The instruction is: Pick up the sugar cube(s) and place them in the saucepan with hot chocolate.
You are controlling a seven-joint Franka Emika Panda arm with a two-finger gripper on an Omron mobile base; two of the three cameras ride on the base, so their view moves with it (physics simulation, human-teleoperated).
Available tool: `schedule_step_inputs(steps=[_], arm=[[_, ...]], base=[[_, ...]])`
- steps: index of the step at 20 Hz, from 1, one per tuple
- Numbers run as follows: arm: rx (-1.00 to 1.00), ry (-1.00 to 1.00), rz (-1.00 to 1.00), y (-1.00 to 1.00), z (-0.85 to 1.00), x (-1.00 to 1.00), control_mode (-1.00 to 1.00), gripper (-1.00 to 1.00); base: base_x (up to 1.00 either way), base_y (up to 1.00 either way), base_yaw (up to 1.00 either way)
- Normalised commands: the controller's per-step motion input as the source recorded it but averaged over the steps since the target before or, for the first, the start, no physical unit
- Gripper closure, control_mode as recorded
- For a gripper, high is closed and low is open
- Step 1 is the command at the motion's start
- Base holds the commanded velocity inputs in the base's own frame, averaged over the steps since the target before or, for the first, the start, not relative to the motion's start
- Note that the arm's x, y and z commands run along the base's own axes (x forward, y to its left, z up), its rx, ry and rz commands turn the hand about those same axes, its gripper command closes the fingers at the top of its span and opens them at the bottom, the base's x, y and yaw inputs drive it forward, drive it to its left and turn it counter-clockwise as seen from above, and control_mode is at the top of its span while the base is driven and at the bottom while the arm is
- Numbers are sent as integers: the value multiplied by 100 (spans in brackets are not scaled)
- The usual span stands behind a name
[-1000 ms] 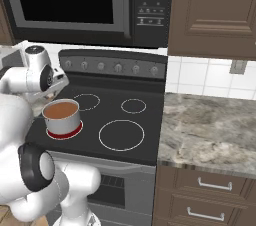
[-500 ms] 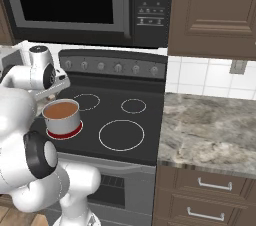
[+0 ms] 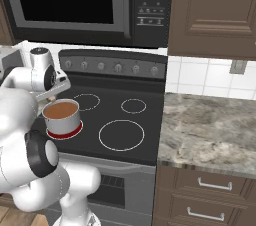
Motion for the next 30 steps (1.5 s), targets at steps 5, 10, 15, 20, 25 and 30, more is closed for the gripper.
schedule_step_inputs(steps=[5, 10, 15, 20, 25, 30], arm=[[0, 0, 0, 0, -7, 2, -100, 100], [-2, 0, 0, 0, -9, 16, -100, 100], [0, 0, 0, -1, -2, 26, -100, 100], [0, 0, 0, 0, 0, 37, -100, 100], [0, 0, 0, 0, 0, 44, -100, 100], [0, 0, 0, 1, -2, 23, -100, 100]], base=[[0, 0, 0], [0, 0, 0], [0, 0, 0], [0, 0, 0], [0, 0, 0], [0, 0, 0]])
